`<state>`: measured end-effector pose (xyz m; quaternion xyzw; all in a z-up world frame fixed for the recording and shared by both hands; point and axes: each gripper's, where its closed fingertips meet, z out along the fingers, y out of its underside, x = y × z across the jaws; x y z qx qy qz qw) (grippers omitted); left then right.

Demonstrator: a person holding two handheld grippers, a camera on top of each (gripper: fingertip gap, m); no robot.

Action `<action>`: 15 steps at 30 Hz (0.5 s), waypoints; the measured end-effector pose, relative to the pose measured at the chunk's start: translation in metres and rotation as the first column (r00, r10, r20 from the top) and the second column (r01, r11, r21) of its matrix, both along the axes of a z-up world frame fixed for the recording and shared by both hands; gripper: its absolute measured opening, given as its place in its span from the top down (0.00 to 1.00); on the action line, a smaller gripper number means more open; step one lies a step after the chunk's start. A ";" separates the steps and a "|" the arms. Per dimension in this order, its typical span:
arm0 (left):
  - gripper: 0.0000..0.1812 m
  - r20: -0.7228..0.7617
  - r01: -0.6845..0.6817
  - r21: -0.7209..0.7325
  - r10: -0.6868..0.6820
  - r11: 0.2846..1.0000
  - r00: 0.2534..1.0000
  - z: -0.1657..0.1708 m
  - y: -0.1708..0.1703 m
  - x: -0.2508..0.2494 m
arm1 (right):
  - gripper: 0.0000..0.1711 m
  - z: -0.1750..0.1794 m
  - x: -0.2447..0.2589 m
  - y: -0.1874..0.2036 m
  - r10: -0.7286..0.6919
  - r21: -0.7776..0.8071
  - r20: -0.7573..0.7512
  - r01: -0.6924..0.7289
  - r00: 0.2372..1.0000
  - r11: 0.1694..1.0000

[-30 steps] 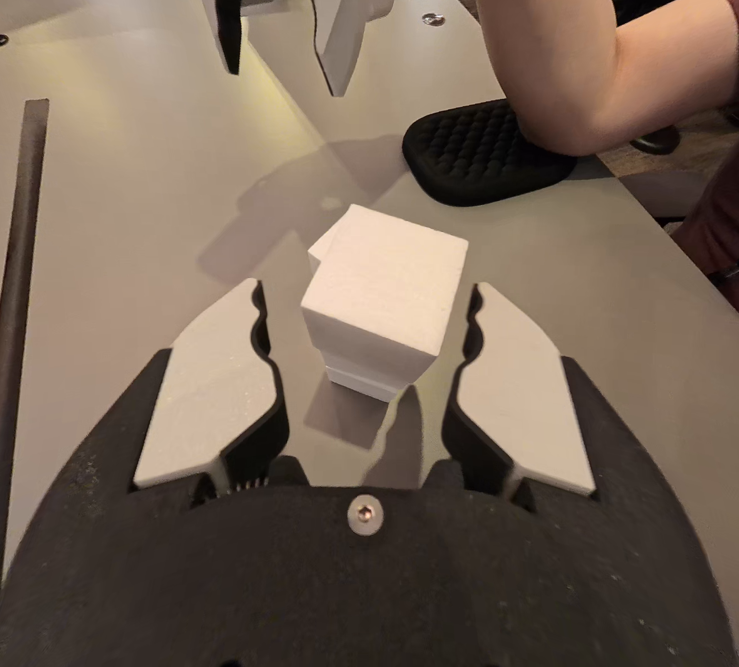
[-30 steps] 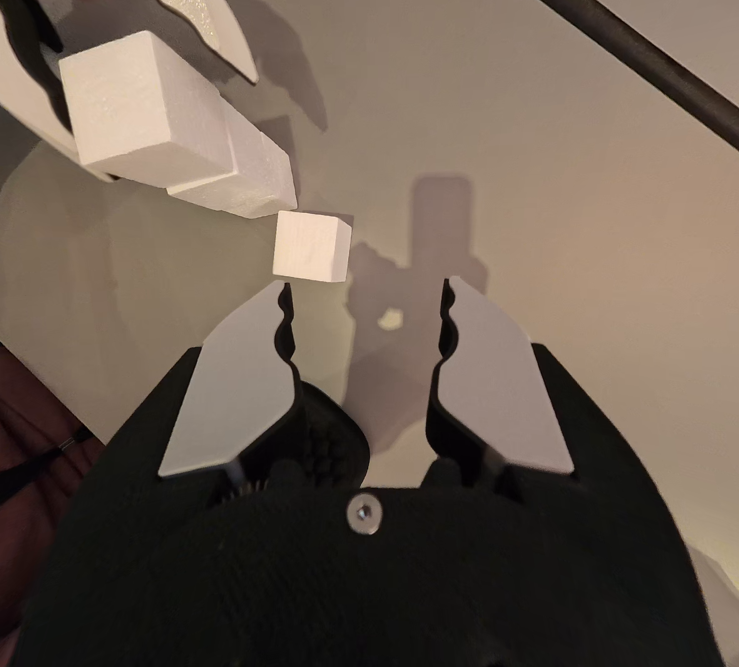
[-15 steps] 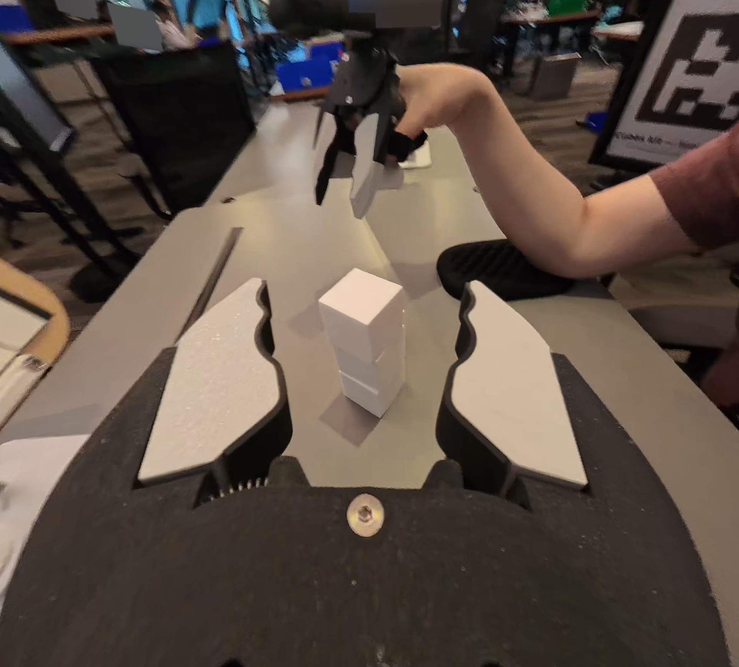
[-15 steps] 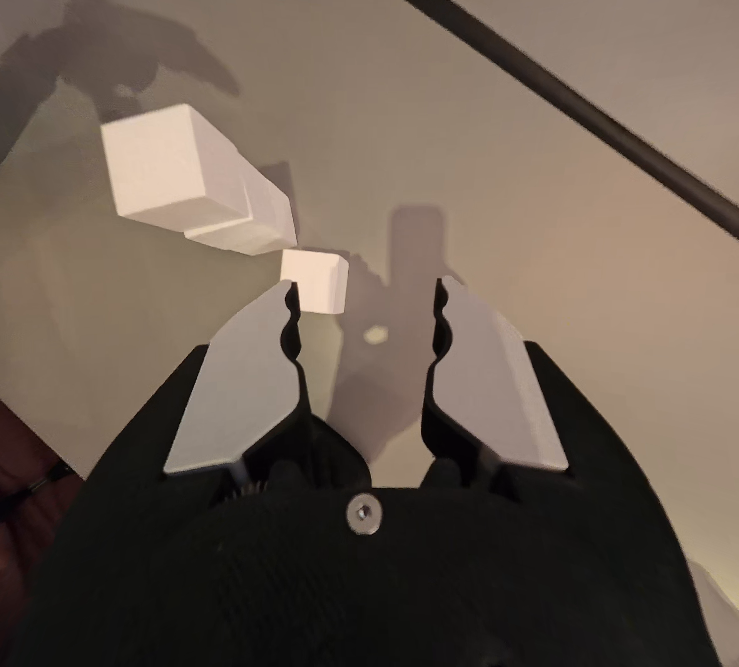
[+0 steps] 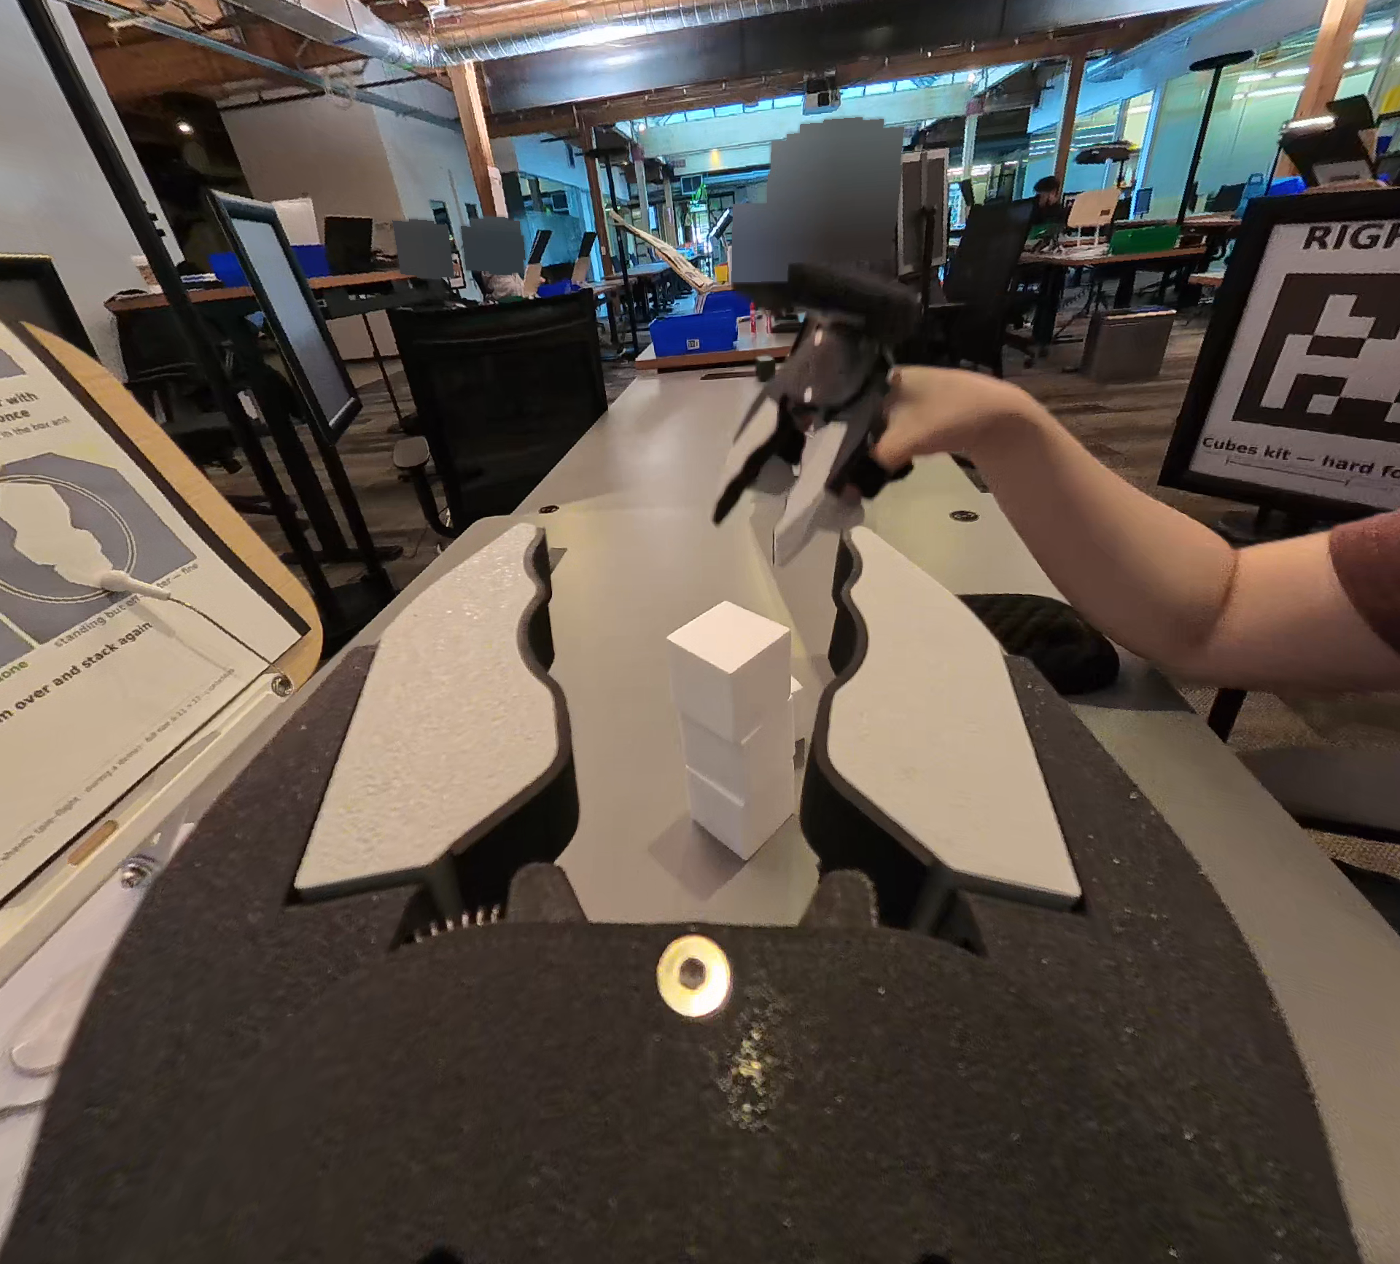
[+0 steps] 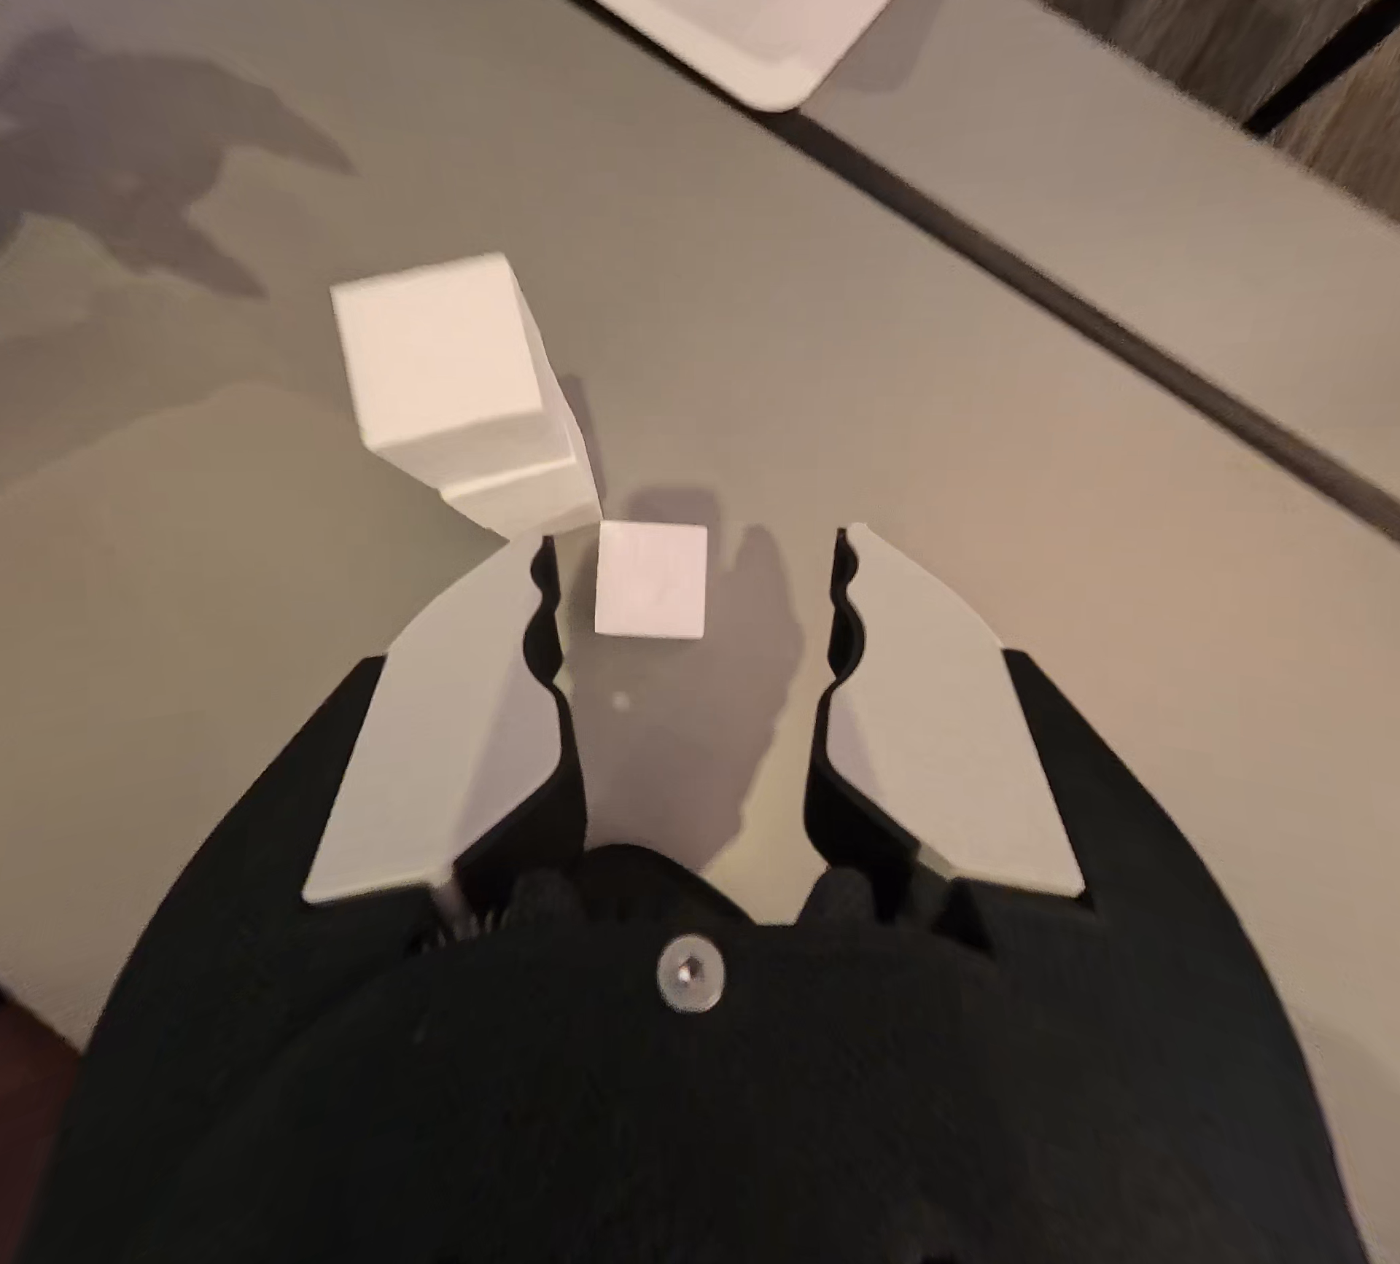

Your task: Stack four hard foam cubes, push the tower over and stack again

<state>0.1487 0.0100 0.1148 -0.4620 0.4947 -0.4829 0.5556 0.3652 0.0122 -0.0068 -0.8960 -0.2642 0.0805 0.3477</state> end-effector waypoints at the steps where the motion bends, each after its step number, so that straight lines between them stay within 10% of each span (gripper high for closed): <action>1: 0.61 0.011 0.006 -0.002 -0.006 1.000 1.000 0.003 -0.002 -0.001 | 0.59 -0.018 -0.001 -0.002 -0.003 -0.015 0.010 0.003 1.000 1.000; 15: 0.61 0.064 0.208 -0.092 -0.203 0.974 0.977 0.016 -0.034 0.005 | 0.63 -0.124 -0.011 -0.007 -0.059 -0.132 0.037 0.064 0.998 0.989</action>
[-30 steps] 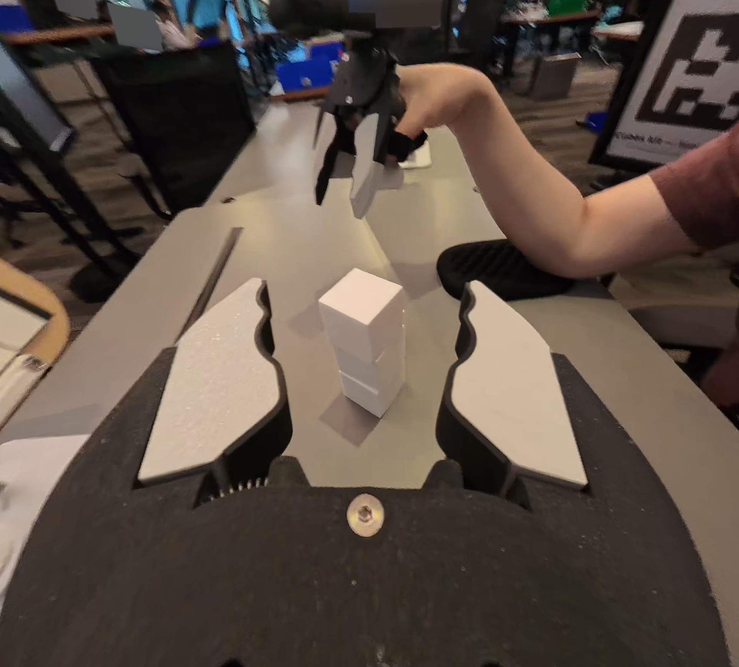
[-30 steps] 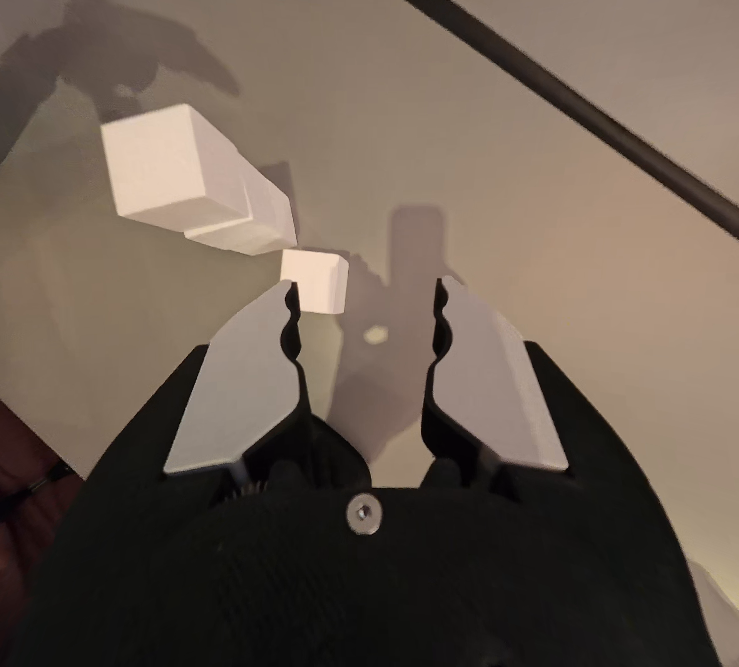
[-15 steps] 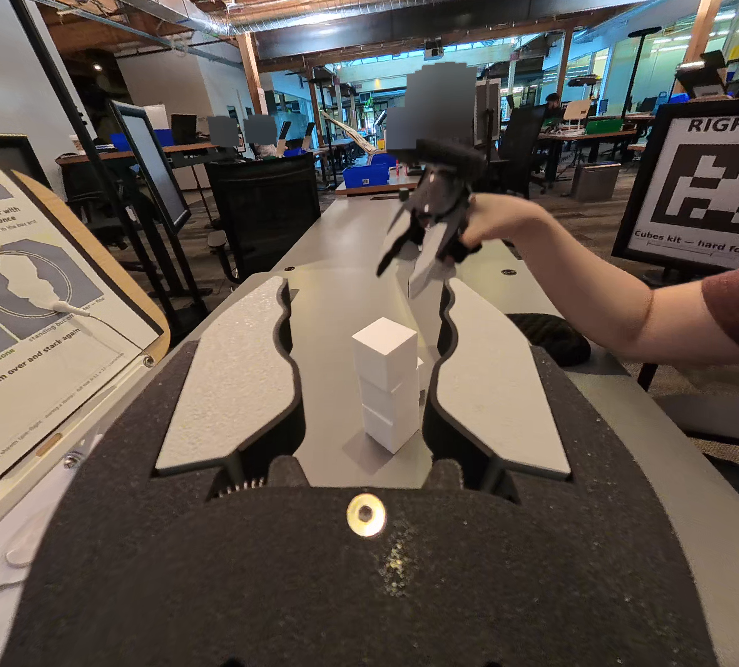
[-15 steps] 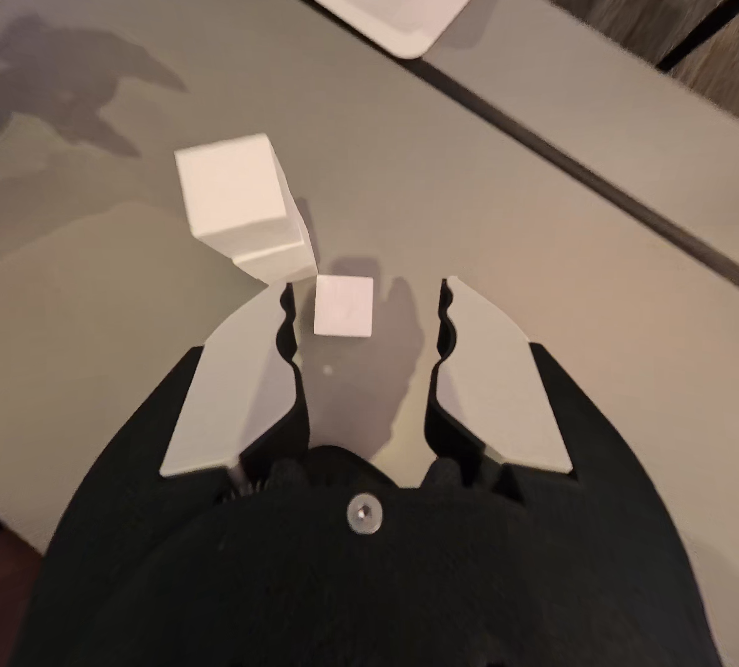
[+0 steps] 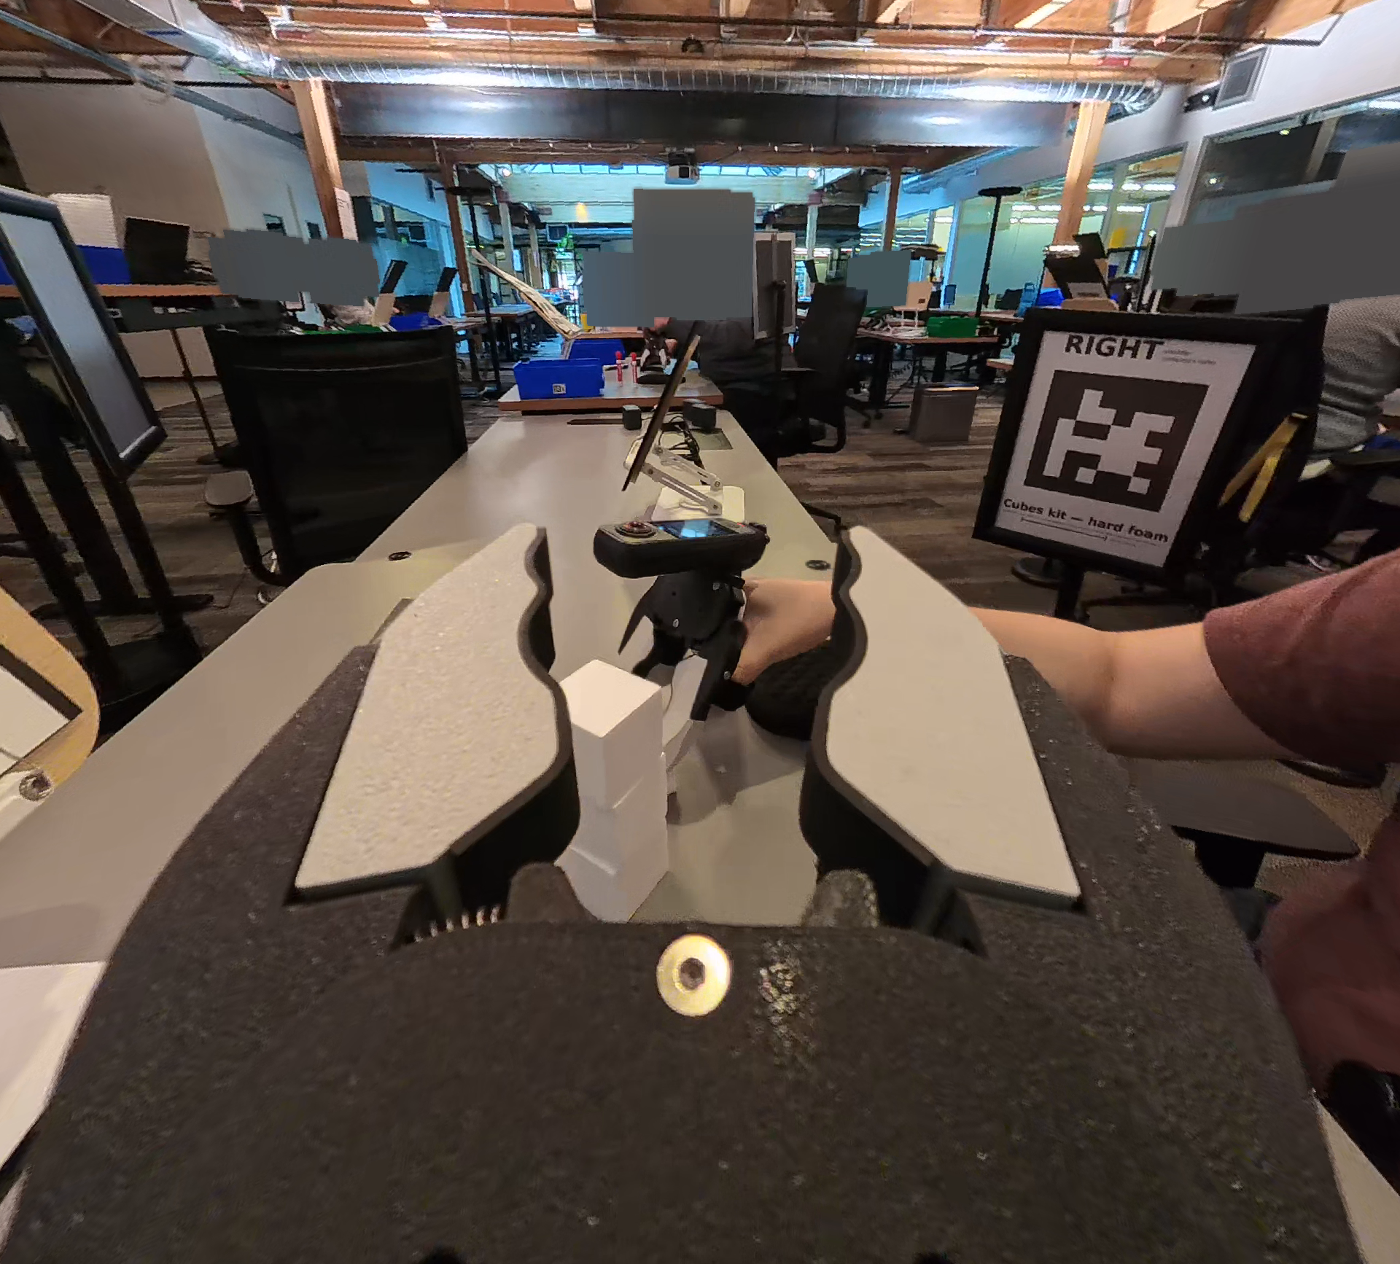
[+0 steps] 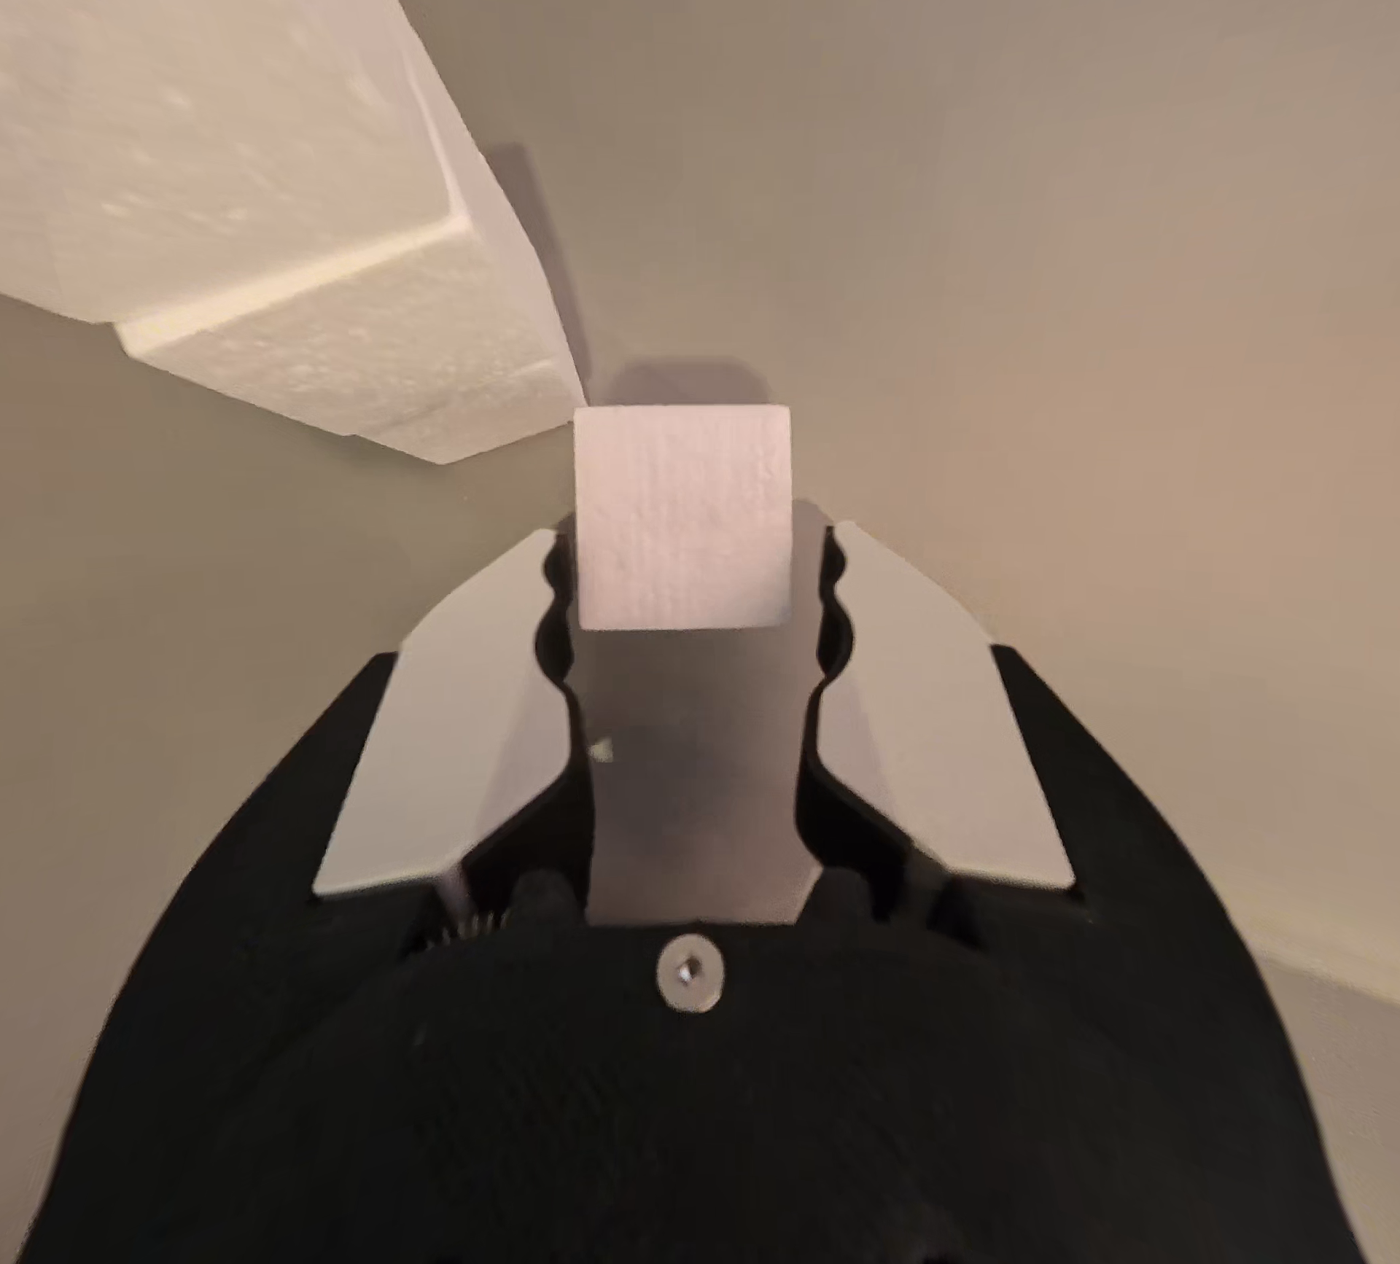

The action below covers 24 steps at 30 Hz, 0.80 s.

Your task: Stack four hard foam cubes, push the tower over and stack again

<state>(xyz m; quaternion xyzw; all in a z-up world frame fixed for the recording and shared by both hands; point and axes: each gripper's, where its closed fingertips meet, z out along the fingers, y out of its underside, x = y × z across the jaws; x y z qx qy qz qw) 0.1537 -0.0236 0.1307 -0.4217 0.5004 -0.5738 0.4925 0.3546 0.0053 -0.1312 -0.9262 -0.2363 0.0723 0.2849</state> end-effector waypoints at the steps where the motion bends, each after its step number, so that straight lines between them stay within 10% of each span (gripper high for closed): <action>1: 0.61 0.000 0.013 0.005 -0.013 1.000 1.000 0.000 -0.003 0.001 | 0.68 0.001 0.000 -0.001 -0.005 0.013 -0.010 0.005 1.000 1.000; 7: 0.62 0.041 0.038 0.025 -0.039 0.999 0.998 0.011 -0.009 -0.003 | 0.68 0.035 0.012 -0.013 -0.028 0.061 -0.044 0.030 0.999 0.998; 15: 0.65 0.145 0.064 -0.049 -0.056 0.997 0.988 0.028 0.000 -0.019 | 0.68 0.192 -0.037 -0.011 0.148 0.340 -0.155 -0.088 0.977 0.936; 24: 0.65 0.135 0.074 -0.003 -0.073 0.997 0.988 0.029 -0.008 -0.026 | 0.68 0.172 -0.085 0.004 0.255 0.153 -0.056 -0.244 0.965 0.958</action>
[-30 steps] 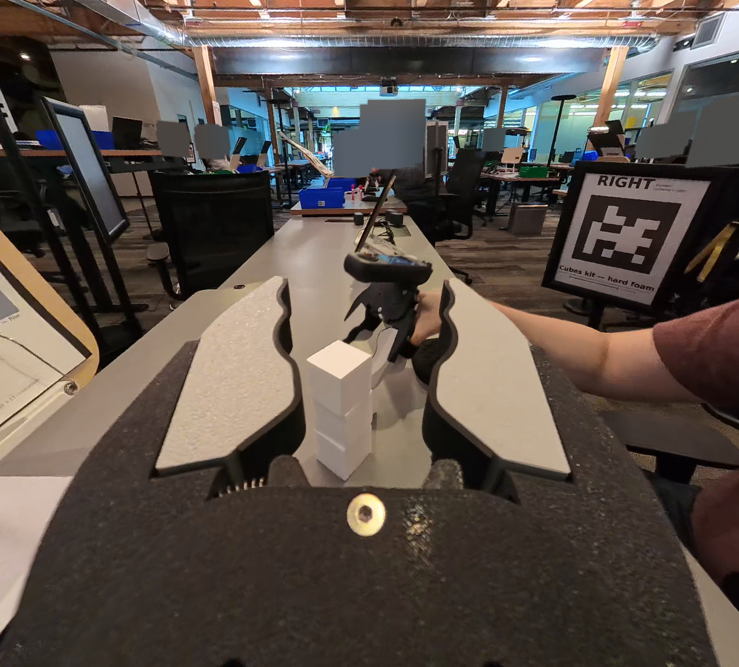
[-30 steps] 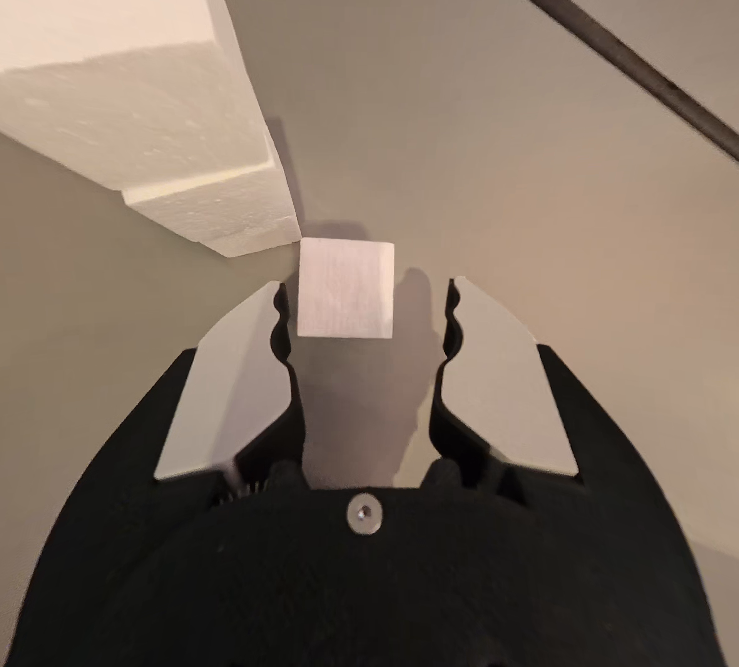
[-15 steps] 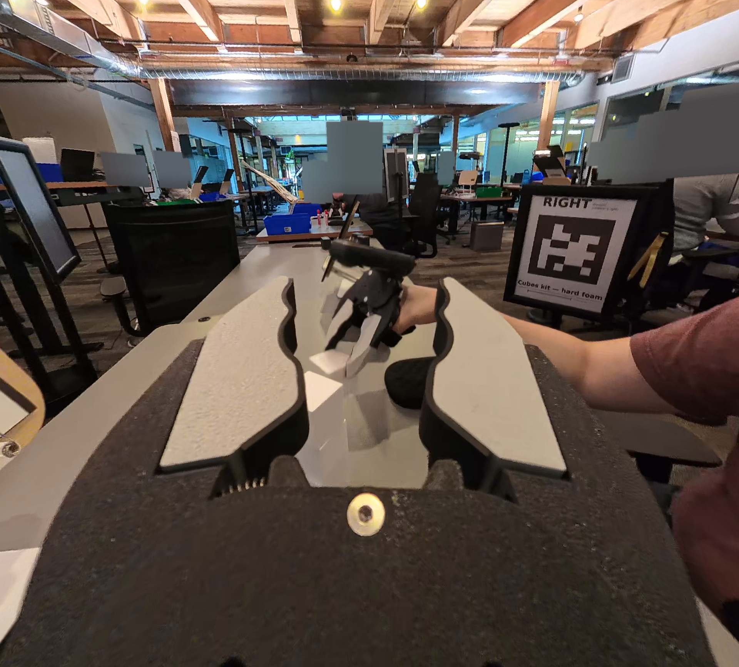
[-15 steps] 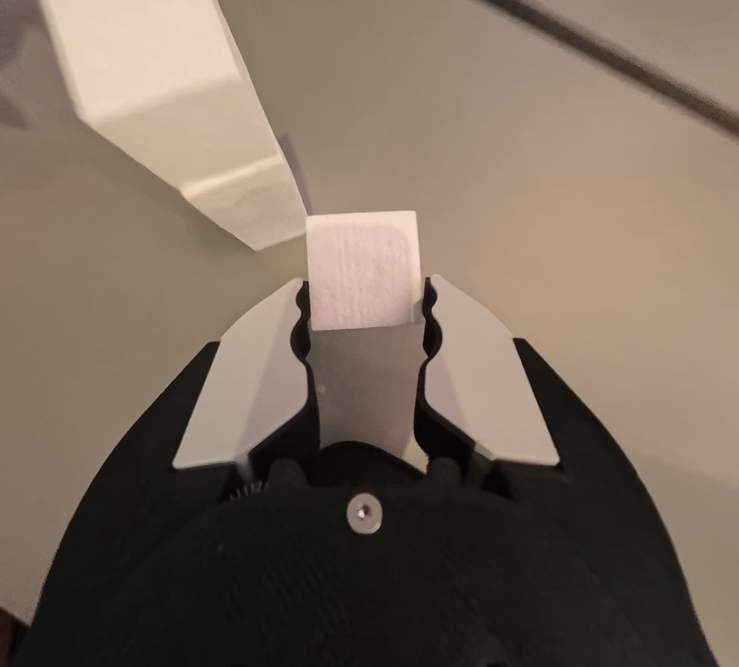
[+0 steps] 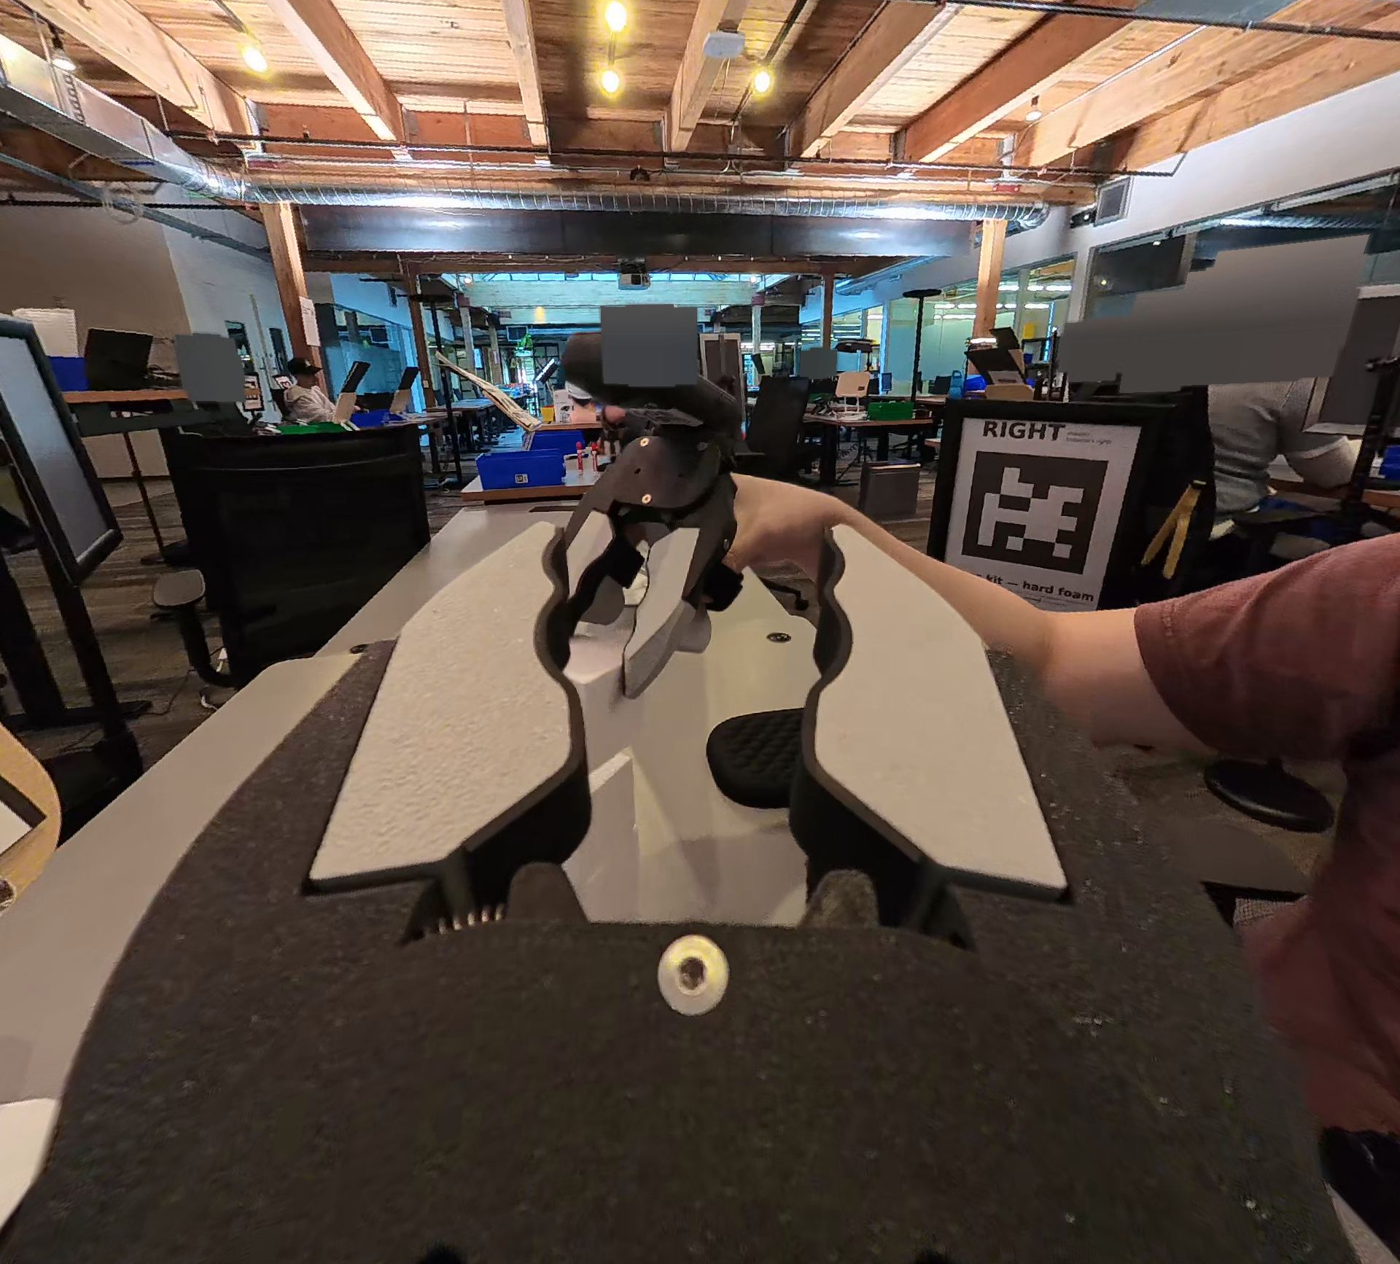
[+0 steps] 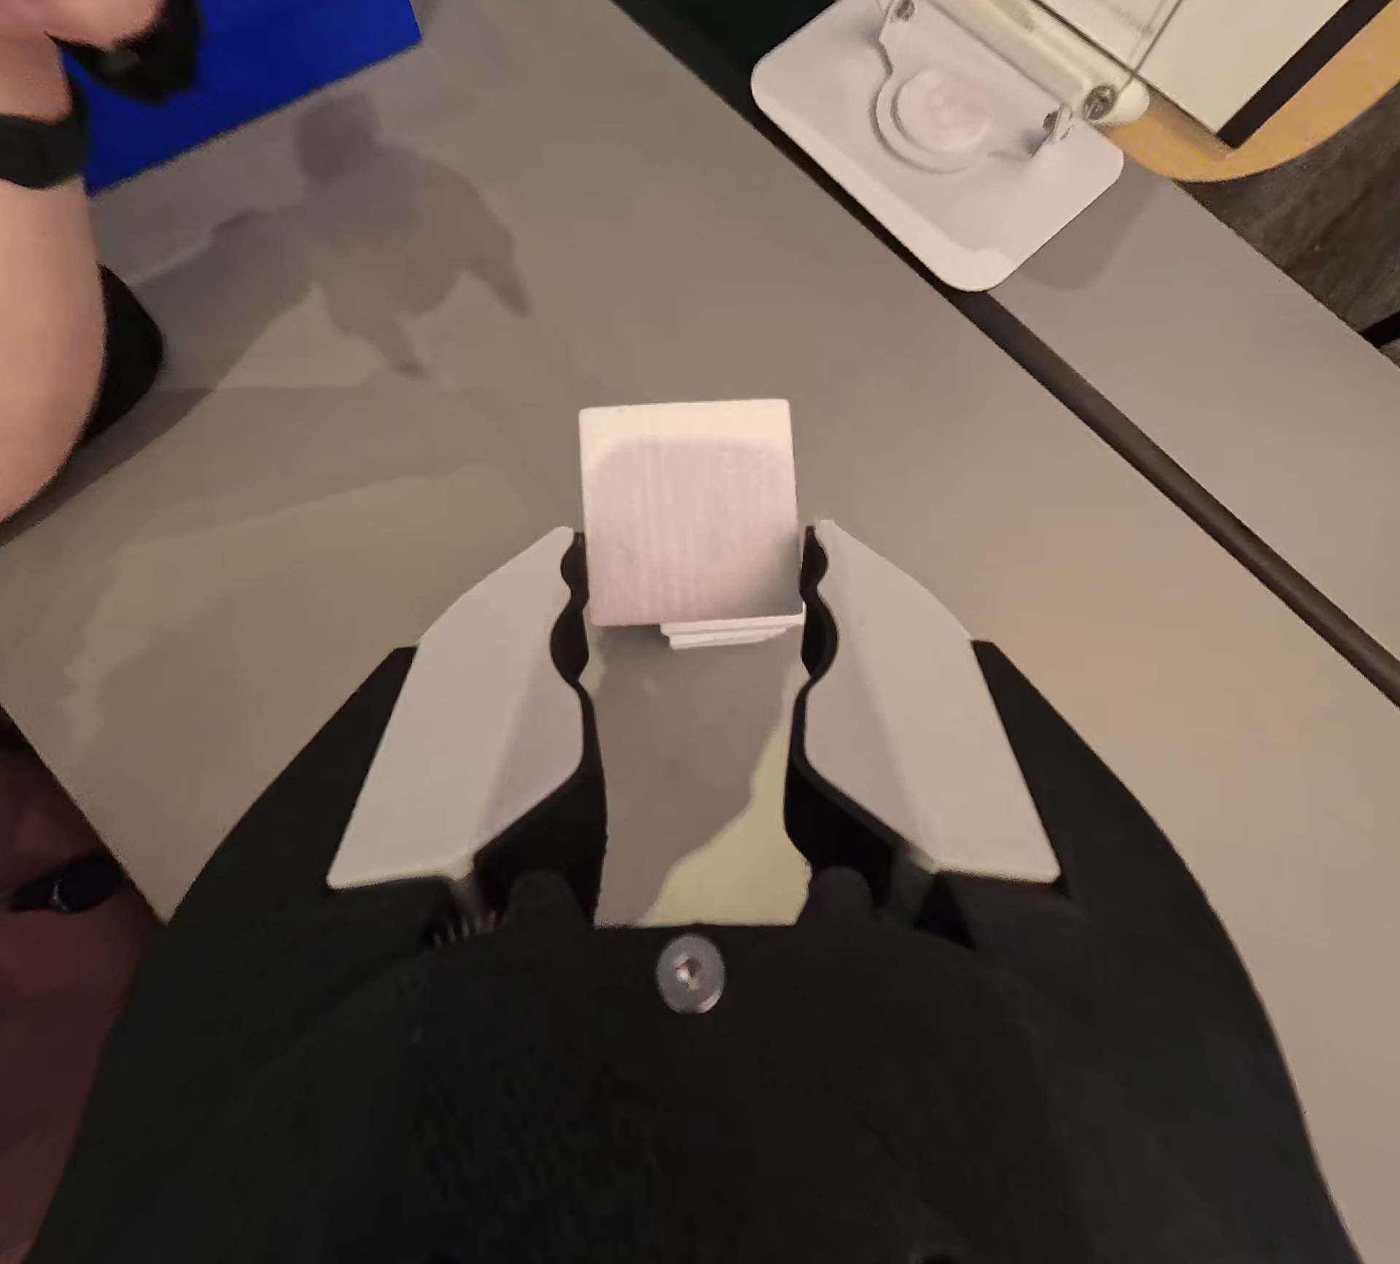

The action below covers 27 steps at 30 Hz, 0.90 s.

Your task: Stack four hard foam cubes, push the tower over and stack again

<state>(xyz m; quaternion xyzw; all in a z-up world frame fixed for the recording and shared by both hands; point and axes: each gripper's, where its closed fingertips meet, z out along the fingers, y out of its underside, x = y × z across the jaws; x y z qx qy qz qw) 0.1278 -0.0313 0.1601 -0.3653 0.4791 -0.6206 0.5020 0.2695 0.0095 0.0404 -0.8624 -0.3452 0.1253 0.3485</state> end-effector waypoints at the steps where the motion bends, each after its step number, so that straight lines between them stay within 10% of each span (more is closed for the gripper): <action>1: 0.65 -0.003 -0.002 0.006 0.002 1.000 1.000 0.000 0.000 -0.001 | 0.68 -0.004 0.001 0.001 -0.002 -0.003 0.028 0.002 1.000 1.000; 27: 0.65 -0.080 0.050 0.037 -0.047 0.998 0.996 -0.013 -0.011 0.012 | 0.68 -0.021 0.007 0.008 0.002 -0.039 0.049 0.000 0.999 0.999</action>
